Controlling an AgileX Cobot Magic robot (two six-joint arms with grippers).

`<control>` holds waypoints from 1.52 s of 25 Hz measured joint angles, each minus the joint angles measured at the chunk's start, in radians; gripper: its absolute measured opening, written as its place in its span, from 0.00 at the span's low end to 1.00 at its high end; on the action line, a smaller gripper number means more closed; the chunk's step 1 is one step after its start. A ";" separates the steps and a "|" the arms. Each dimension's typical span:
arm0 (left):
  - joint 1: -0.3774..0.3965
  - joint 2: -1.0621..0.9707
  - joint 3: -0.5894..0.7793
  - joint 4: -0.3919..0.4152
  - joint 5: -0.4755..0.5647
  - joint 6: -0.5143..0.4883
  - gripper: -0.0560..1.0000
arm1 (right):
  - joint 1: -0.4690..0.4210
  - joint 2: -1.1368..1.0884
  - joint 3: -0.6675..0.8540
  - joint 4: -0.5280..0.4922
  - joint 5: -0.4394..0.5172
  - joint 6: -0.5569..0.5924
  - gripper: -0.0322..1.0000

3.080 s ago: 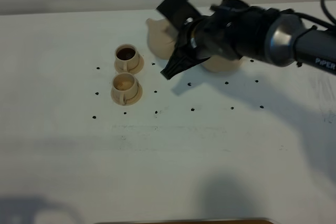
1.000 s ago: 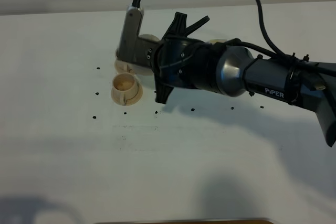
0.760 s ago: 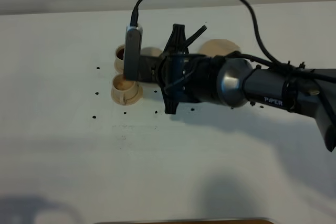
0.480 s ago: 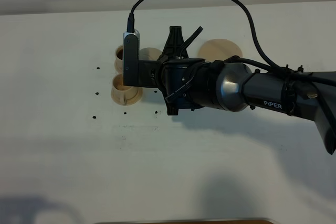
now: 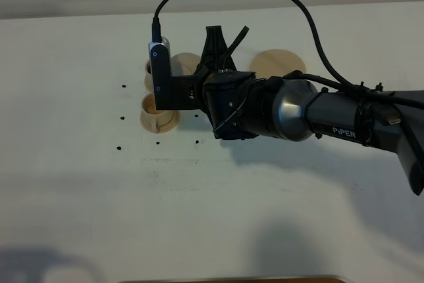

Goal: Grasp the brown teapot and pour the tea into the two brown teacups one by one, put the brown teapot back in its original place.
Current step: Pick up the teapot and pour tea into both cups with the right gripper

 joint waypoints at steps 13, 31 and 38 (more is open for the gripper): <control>0.000 0.000 0.000 0.000 0.000 0.000 0.62 | 0.000 0.000 0.037 -0.094 -0.004 0.000 0.11; 0.000 0.000 0.000 0.000 0.000 0.000 0.62 | 0.008 0.000 0.037 -0.143 -0.013 -0.102 0.11; 0.000 0.000 0.000 0.000 0.000 0.000 0.62 | 0.008 0.000 0.037 -0.143 -0.013 -0.151 0.11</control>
